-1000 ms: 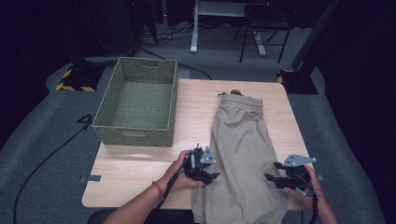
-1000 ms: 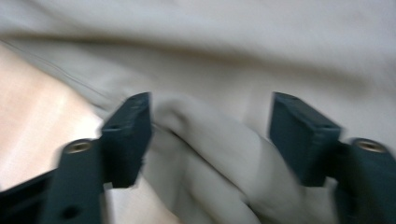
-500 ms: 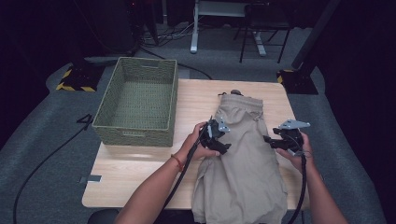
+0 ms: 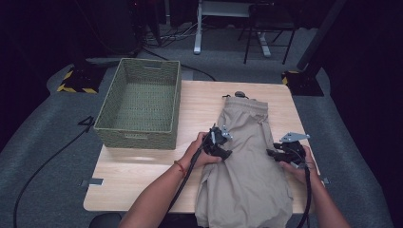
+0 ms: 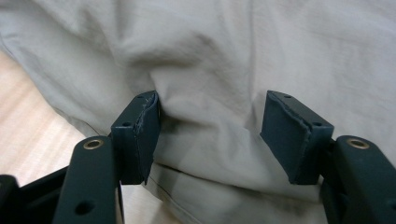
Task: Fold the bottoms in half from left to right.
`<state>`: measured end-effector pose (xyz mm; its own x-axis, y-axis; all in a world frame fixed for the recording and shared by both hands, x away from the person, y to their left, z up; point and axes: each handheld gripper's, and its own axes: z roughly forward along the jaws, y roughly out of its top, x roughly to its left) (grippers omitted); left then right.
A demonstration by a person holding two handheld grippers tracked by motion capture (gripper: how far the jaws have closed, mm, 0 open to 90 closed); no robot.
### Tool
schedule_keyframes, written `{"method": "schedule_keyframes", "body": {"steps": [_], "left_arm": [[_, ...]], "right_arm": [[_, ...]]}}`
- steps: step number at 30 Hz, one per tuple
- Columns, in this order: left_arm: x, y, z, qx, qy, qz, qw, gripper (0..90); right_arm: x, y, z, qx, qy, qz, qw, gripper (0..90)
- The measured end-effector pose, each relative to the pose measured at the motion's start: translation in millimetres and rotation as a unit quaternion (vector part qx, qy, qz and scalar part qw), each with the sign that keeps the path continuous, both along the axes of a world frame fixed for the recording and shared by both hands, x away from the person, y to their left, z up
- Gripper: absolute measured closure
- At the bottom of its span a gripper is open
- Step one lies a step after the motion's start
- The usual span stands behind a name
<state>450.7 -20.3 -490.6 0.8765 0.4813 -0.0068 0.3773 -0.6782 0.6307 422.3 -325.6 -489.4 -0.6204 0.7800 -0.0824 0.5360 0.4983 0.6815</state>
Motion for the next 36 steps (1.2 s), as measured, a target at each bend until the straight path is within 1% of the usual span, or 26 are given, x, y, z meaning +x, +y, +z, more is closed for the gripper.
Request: {"method": "schedule_keyframes", "body": {"steps": [2, 4, 6, 7, 9, 10, 12, 13, 14, 16, 17, 18, 20, 22, 25, 26, 27, 28, 29, 30, 31, 32, 33, 34, 35, 36], "left_arm": [[-6.5, 1.3, -0.8, -0.004, 0.001, -0.009, 0.9999, 37.6], [-14.2, 1.9, -0.6, -0.002, 0.002, -0.021, 0.9998, 37.3], [-20.0, 1.9, 0.2, 0.002, 0.007, -0.028, 0.9996, 35.6], [-23.2, 1.5, 0.8, 0.007, 0.011, -0.033, 0.9994, 33.8], [-27.2, -0.4, 3.1, 0.016, 0.016, -0.045, 0.9987, 28.2], [-27.5, -1.0, 5.2, 0.015, 0.011, -0.05, 0.9986, 25.0], [-25.5, -1.1, 9.4, 0.017, -0.001, -0.04, 0.999, 22.0], [-22.2, -1.0, 12.0, 0.011, -0.003, -0.035, 0.9993, 19.5], [-18.8, -0.6, 15.1, 0.005, -0.008, -0.026, 0.9996, 17.1], [-9.8, 1.8, 20.2, -0.012, -0.016, -0.019, 0.9996, 16.3], [-5.2, 2.9, 21.7, -0.015, -0.024, -0.008, 0.9996, 16.1], [0.4, 3.2, 22.2, -0.018, -0.027, 0.005, 0.9995, 16.4], [11.5, 3.9, 22.3, -0.022, -0.025, 0.023, 0.9992, 16.5], [21.9, 2.7, 20.9, -0.027, -0.029, 0.05, 0.998, 17.1], [38.7, 1.8, 17.2, -0.038, -0.019, 0.075, 0.9962, 17.4], [41.4, 1.7, 16.5, -0.038, -0.017, 0.079, 0.996, 17.6], [46.0, 1.3, 14.9, -0.041, -0.013, 0.088, 0.9952, 17.3], [49.8, 1.1, 13.7, -0.039, -0.01, 0.091, 0.9951, 17.1], [53.1, 0.4, 12.0, -0.039, -0.008, 0.095, 0.9947, 16.8], [55.9, -0.9, 10.1, -0.039, -0.005, 0.101, 0.9941, 16.5], [58.7, -1.7, 8.9, -0.034, -0.003, 0.104, 0.994, 16.3], [58.7, -1.7, 8.9, -0.034, -0.003, 0.104, 0.994, 16.4], [62.0, -3.2, 6.5, -0.033, -0.003, 0.109, 0.9935, 16.4], [63.9, -4.6, 4.6, -0.032, 0.0, 0.112, 0.9931, 16.4], [66.1, -6.0, 2.5, -0.028, 0.002, 0.113, 0.9932, 16.3], [67.7, -7.2, 0.3, -0.026, 0.005, 0.114, 0.9932, 16.2]], "right_arm": [[-6.2, -1.6, 0.6, -0.004, 0.002, 0.002, 1.0, 54.7], [-12.9, -2.3, 1.1, -0.004, 0.007, 0.002, 1.0, 54.7], [-20.7, -1.7, 2.1, -0.014, 0.005, 0.012, 0.9998, 54.9], [-22.7, -1.4, 2.7, -0.016, 0.008, 0.015, 0.9997, 54.9], [-27.0, -1.0, 5.5, -0.031, 0.016, 0.027, 0.999, 51.5], [-27.4, -0.5, 6.3, -0.034, 0.017, 0.026, 0.9989, 48.9], [-25.2, 0.2, 9.3, -0.029, 0.012, 0.023, 0.9992, 46.4], [-22.8, 0.1, 11.8, -0.023, 0.007, 0.019, 0.9995, 45.3], [-19.3, -0.1, 14.5, -0.016, 0.0, 0.012, 0.9998, 44.0], [-10.5, 0.1, 20.5, -0.004, -0.011, 0.0, 0.9999, 39.8], [-5.4, 0.2, 23.3, 0.002, -0.018, -0.003, 0.9998, 39.4], [0.3, 0.4, 25.5, 0.009, -0.022, -0.011, 0.9996, 38.5], [10.7, 1.4, 28.1, 0.021, -0.025, -0.018, 0.9993, 36.5], [24.7, 4.2, 29.5, 0.029, -0.022, -0.026, 0.999, 34.4], [42.8, 10.5, 28.8, 0.039, -0.019, -0.032, 0.9985, 32.0], [50.0, 13.2, 27.5, 0.04, -0.016, -0.04, 0.9983, 30.5], [52.8, 13.9, 27.0, 0.041, -0.014, -0.041, 0.9982, 30.2], [58.1, 15.2, 25.6, 0.047, -0.011, -0.043, 0.9979, 30.3], [63.5, 17.1, 24.2, 0.046, -0.006, -0.046, 0.9979, 29.6], [68.4, 19.1, 22.7, 0.042, -0.004, -0.05, 0.9979, 29.6], [73.0, 21.3, 21.1, 0.034, -0.002, -0.054, 0.998, 29.5], [73.0, 21.3, 21.1, 0.034, -0.002, -0.054, 0.998, 29.5], [77.8, 22.8, 19.4, 0.03, 0.004, -0.056, 0.9979, 29.2], [83.3, 24.7, 17.6, 0.038, 0.011, -0.059, 0.9975, 29.1], [85.9, 26.1, 16.7, 0.038, 0.011, -0.06, 0.9974, 29.9], [88.1, 27.8, 15.3, 0.032, 0.012, -0.065, 0.9973, 30.2]]}}
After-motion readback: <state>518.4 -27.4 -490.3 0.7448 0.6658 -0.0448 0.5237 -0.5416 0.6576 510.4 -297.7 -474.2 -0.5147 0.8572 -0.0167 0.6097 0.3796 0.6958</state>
